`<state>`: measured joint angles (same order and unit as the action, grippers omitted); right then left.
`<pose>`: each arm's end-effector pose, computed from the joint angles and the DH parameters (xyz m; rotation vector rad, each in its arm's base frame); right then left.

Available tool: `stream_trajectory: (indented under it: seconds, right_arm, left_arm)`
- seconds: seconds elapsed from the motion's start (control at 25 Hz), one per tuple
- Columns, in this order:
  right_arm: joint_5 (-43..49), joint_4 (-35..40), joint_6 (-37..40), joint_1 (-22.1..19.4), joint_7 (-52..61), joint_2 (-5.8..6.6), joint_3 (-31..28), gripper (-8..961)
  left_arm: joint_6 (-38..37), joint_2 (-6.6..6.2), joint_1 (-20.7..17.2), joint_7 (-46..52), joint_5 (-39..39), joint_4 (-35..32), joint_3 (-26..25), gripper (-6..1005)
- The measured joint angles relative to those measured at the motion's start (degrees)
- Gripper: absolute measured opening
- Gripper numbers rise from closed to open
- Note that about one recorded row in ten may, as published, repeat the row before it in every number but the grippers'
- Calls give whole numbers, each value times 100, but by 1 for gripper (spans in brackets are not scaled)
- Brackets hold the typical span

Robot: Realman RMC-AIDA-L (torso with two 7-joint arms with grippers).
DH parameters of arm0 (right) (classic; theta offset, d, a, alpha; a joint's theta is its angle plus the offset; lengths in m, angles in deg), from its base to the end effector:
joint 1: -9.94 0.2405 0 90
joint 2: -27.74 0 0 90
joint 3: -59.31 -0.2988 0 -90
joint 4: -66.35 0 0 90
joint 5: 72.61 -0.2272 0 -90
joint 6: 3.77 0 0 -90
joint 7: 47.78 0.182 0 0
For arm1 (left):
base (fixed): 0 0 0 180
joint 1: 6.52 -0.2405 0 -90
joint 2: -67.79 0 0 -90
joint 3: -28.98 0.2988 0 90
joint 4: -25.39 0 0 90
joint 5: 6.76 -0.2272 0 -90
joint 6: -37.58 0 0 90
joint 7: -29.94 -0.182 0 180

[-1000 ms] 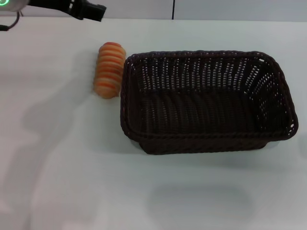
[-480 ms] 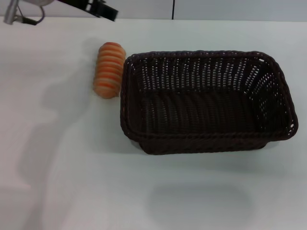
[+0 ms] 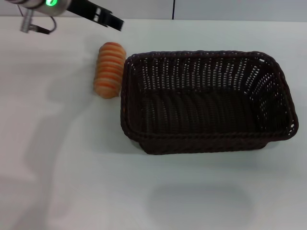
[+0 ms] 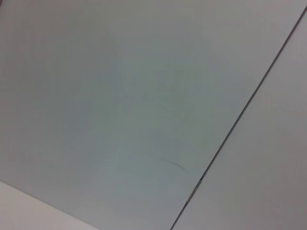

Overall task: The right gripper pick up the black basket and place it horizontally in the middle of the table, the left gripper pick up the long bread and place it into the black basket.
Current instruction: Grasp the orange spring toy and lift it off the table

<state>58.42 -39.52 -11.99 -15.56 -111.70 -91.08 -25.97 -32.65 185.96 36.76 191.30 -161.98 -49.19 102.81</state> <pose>0.3079 0.2891 0.0965 -1.6094 0.3578 0.0392 -0.1665 0.4969 -0.0102 -2.2226 -0.9262 0.1026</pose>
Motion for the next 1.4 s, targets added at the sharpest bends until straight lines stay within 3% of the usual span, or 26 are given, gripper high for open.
stream_trajectory:
  seconds: [0.12, 0.4, 0.6, 0.84, 0.92, 1.12, 1.36, 1.4]
  right_arm:
    - [16, -16, -49, 15, -4, -1, 18, 457]
    - [30, -22, -151, 66, -17, -1, 43, 457]
    - [38, -78, -231, 125, -21, -1, 59, 457]
    - [48, -103, -280, 239, -23, -1, 113, 457]
    - [57, -108, -341, 333, -24, -5, 130, 456]
    - [66, -59, -381, 513, -25, -5, 181, 456]
    - [73, -43, -480, 691, -25, -2, 255, 456]
    - [76, -44, -503, 720, -27, -2, 273, 456]
  left_arm:
    - [272, -11, 301, -49, -14, 621, -13, 781]
    - [841, -9, 381, -9, -203, 963, -58, 780]
    - [952, -1, 463, 152, -597, 1225, -80, 779]
    - [787, 8, 843, 357, -1033, 1871, -364, 779]
    - [498, -77, 1095, 353, -1032, 2148, -559, 779]
    - [86, -192, 1318, 352, -1036, 2292, -657, 778]
    - [-18, -219, 1359, 352, -1037, 2305, -680, 777]
    - [-243, -326, 1524, 354, -1040, 2511, -693, 777]
